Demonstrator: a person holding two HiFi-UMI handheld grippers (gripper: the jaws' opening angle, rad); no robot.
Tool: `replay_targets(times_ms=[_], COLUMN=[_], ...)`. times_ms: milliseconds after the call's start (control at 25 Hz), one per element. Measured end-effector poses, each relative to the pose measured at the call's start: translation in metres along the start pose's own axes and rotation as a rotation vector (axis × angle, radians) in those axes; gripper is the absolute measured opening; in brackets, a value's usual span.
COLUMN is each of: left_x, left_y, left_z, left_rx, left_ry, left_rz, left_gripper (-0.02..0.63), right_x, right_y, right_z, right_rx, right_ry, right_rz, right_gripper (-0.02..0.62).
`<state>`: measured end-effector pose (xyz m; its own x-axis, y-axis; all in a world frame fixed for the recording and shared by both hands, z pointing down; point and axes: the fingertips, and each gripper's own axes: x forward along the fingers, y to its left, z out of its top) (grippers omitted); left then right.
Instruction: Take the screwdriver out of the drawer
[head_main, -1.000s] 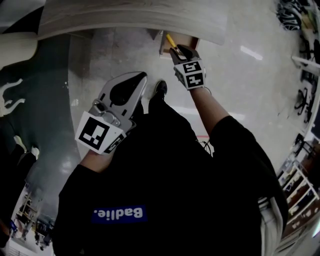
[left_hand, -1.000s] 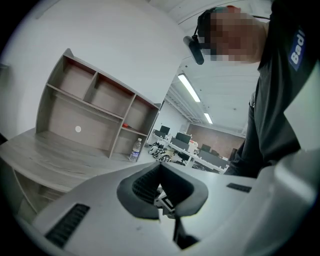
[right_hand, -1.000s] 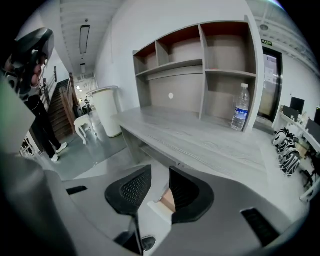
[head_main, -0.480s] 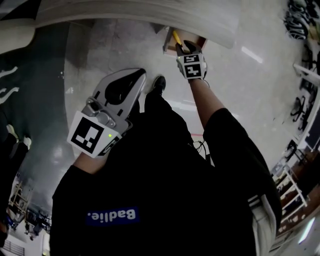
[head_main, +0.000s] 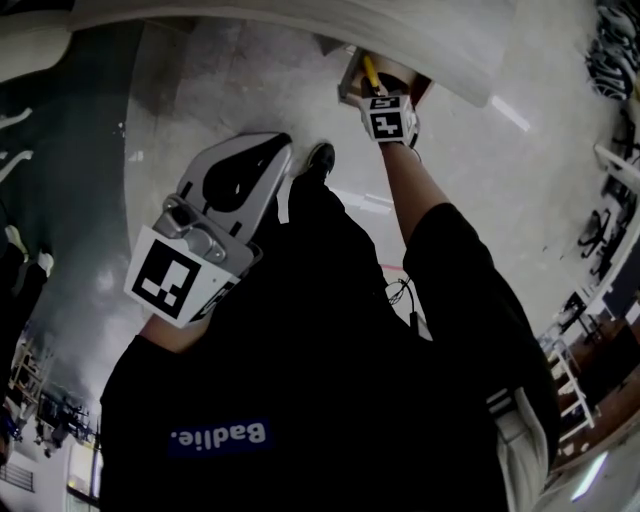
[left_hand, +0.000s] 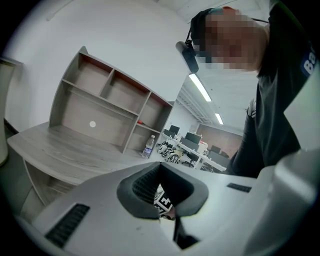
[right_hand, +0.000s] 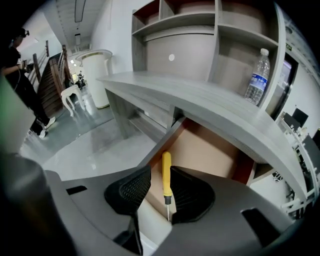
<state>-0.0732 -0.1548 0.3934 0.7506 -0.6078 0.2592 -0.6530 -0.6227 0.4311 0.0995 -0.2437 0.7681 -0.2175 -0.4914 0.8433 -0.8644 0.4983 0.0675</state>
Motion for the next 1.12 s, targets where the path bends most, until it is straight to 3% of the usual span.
replay_targets(times_ms=[400, 640, 880, 1120], left_x=[0.002, 0.001, 0.005, 0.008], left_y=[0.018, 0.012, 0.028, 0.025], left_z=[-0.021, -0.010, -0.034, -0.039], left_rx=[-0.023, -0.024, -0.036, -0.039], left_ry=[0.021, 0.030, 0.044, 0.046], left_rz=[0.041, 0.052, 0.057, 0.061], left_gripper=[-0.005, -0.005, -0.005, -0.005], right_x=[0.040, 0.038, 0.067, 0.069], right_y=[-0.009, -0.011, -0.010, -0.017], right_z=[-0.020, -0.017, -0.030, -0.034], right_rx=[-0.062, -0.068, -0.095, -0.113], right_ry=[0.054, 0.076, 0.106, 0.115], right_rz=[-0.040, -0.035, -0.044, -0.058], right_gripper=[0.140, 0.140, 0.140, 0.098])
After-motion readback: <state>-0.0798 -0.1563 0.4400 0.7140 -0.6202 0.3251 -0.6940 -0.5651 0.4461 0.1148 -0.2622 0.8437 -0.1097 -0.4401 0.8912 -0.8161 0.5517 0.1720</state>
